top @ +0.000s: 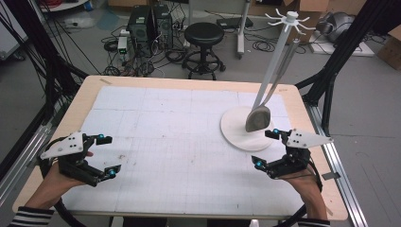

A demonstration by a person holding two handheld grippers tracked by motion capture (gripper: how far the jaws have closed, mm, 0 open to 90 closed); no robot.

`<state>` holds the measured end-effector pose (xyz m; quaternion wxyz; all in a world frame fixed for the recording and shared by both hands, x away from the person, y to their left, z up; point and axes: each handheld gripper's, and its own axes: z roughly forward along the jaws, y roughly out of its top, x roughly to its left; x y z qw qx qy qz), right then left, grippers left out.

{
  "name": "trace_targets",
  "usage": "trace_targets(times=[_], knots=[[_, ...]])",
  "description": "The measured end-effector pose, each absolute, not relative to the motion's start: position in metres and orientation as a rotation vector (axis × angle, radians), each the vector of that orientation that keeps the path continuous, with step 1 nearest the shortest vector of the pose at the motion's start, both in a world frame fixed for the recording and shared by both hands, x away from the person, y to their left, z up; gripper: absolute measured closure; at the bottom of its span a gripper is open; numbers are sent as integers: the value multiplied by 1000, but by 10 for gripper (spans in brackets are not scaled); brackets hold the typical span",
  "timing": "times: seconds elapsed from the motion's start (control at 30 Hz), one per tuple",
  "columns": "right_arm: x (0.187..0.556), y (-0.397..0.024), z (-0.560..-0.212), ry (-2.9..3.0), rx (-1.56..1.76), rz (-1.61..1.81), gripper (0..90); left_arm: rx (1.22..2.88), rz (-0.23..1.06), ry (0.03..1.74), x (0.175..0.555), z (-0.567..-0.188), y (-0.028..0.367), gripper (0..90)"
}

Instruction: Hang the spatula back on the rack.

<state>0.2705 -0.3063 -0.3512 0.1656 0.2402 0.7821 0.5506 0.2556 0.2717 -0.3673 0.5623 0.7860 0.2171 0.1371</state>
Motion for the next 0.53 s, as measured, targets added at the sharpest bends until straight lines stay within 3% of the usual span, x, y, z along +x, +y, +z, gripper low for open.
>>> trace_targets(times=[0.2, 0.53], knots=[[267, -314, -374, 2183, 747, 1588, 4, 1822, 335, 532, 249, -381, 276, 17], [266, -321, -383, 2181, 805, 1564, 4, 1820, 336, 540, 252, -384, 277, 17]])
